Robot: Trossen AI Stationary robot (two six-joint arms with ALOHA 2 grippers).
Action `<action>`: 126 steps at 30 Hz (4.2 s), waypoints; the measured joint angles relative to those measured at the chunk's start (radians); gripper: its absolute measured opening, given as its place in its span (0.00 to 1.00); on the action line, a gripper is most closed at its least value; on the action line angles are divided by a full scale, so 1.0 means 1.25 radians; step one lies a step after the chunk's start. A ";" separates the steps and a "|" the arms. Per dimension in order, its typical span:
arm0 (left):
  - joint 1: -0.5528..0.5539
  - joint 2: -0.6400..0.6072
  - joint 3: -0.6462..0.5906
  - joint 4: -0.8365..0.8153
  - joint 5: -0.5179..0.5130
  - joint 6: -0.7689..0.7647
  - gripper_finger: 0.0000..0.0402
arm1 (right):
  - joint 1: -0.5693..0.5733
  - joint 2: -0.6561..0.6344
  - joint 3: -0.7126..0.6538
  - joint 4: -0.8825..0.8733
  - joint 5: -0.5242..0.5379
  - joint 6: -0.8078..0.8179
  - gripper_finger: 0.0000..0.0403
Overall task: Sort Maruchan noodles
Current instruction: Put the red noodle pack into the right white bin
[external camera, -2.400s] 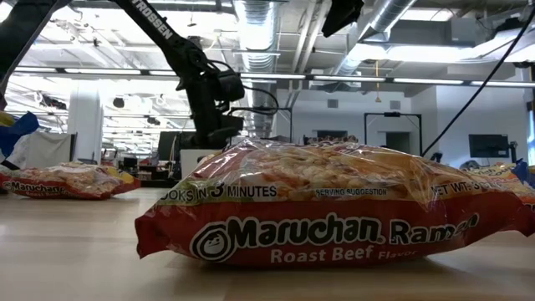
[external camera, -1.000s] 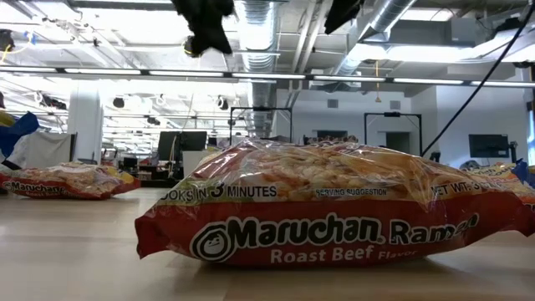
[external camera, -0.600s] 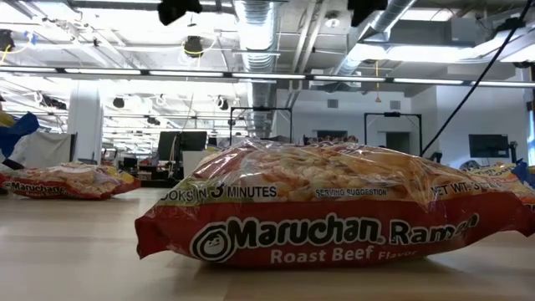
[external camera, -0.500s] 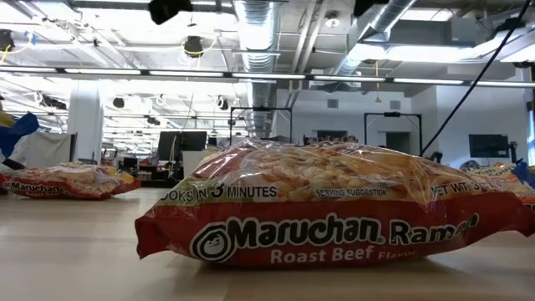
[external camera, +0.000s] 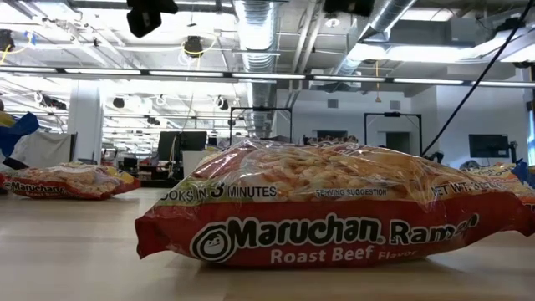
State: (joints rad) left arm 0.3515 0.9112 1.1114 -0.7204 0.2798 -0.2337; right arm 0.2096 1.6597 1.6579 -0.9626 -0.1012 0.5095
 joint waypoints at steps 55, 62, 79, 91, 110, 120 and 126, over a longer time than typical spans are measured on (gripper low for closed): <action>-0.073 0.015 -0.003 -0.061 -0.062 0.010 0.00 | 0.035 0.420 -0.063 0.259 -0.304 -0.029 0.03; -0.073 0.015 -0.003 -0.061 -0.062 0.013 0.00 | 0.037 0.413 -0.019 0.180 -0.265 -0.056 0.01; -0.073 0.015 -0.003 -0.060 -0.103 0.040 0.00 | -0.074 0.261 0.127 -0.178 0.085 -0.174 0.01; -0.072 0.015 -0.003 -0.059 -0.146 0.041 0.00 | -0.345 0.070 0.126 -0.270 0.370 -0.338 0.01; 0.006 0.015 -0.003 -0.060 -0.345 0.045 0.00 | -0.680 0.050 0.009 -0.145 0.433 -0.585 0.01; 0.073 0.015 -0.003 -0.060 -0.345 0.045 0.00 | -0.681 0.051 -0.101 -0.089 0.413 -0.648 0.01; 0.099 0.015 -0.003 -0.060 -0.344 0.045 0.00 | -0.681 0.051 -0.142 -0.049 0.390 -0.663 0.01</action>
State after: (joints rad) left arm 0.4747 0.9295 1.1076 -0.7952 -0.1507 -0.1772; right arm -0.6422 1.7233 1.4807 -1.0233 0.3862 -0.3188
